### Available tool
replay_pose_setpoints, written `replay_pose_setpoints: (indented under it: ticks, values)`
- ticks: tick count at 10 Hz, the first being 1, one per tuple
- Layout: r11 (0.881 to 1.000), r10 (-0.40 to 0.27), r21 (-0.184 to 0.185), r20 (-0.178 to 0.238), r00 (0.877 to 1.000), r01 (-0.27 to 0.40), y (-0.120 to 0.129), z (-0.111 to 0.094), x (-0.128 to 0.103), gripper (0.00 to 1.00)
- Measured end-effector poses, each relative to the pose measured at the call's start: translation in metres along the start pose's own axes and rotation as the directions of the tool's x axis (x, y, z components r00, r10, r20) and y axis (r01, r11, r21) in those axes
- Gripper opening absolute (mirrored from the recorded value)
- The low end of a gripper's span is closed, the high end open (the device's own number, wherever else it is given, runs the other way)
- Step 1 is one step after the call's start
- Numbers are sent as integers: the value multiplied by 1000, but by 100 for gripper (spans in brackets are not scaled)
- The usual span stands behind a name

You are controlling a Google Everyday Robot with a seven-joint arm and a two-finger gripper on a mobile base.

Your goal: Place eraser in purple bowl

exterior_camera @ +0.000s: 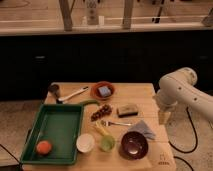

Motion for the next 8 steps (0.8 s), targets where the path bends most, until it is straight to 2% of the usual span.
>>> replay_pose_setpoints:
  ticks: [3, 8]
  values:
    - [998, -57, 12, 6, 998, 57, -9, 25, -10, 80]
    - [993, -112, 21, 23, 993, 112, -20, 52, -19, 80]
